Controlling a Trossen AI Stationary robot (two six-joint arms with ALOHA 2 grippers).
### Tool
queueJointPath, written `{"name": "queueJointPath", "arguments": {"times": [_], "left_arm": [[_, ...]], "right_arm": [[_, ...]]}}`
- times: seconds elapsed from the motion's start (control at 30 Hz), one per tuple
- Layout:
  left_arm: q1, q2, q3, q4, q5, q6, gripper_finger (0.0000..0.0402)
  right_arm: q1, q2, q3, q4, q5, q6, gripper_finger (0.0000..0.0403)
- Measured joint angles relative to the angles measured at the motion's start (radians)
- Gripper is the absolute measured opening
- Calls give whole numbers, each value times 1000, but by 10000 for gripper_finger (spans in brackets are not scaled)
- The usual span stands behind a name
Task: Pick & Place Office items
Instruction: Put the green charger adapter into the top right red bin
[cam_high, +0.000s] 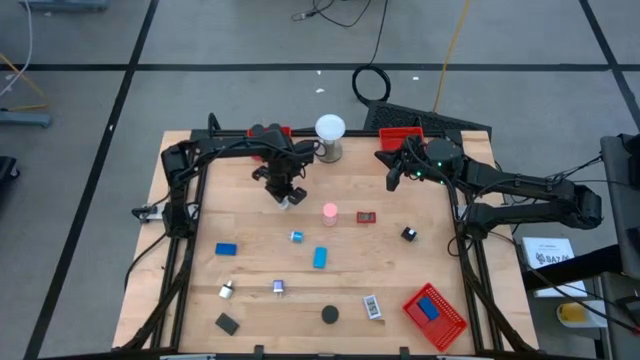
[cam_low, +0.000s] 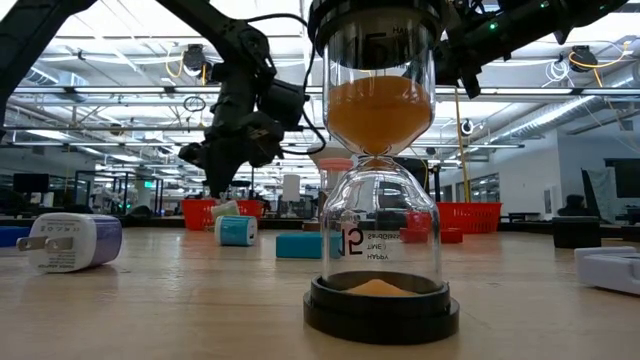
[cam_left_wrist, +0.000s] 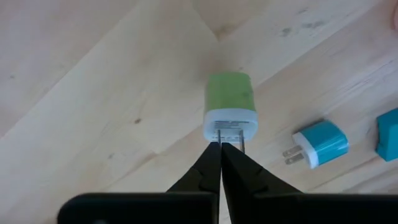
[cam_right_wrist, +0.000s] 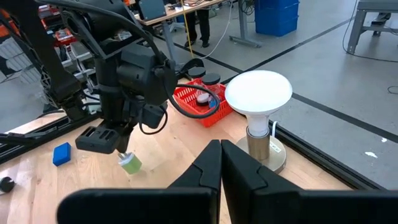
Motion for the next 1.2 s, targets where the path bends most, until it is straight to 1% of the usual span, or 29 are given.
{"name": "queueJointPath", "arguments": {"times": [0.13,0.37,0.47,0.57,0.67,0.77,0.9,0.97,1.03,1.1,1.2], "left_arm": [[0,0,0,5,0,0,18],[0,0,0,23,7,-1,6],[0,0,0,29,-4,1,12],[5,-3,6,-5,-15,44,35],[7,-30,29,-76,-70,98,68],[-4,-91,40,-103,-136,164,103],[-51,-201,16,-88,-230,210,146],[-84,-268,-30,-38,-266,221,163],[-120,-333,-110,53,-282,225,176],[-151,-397,-211,166,-288,224,185],[-197,-496,-385,400,-290,234,187]], "right_arm": [[0,0,0,0,0,0,0],[0,0,0,0,0,0,0],[0,0,0,0,0,0,0],[0,0,0,0,0,0,0],[0,0,0,0,0,0,0],[0,0,0,0,0,0,0],[0,0,0,0,0,-6,0],[0,0,0,0,0,-7,0],[0,0,0,0,0,-7,0],[0,0,0,0,0,-7,0],[0,0,0,0,0,-7,0]]}}
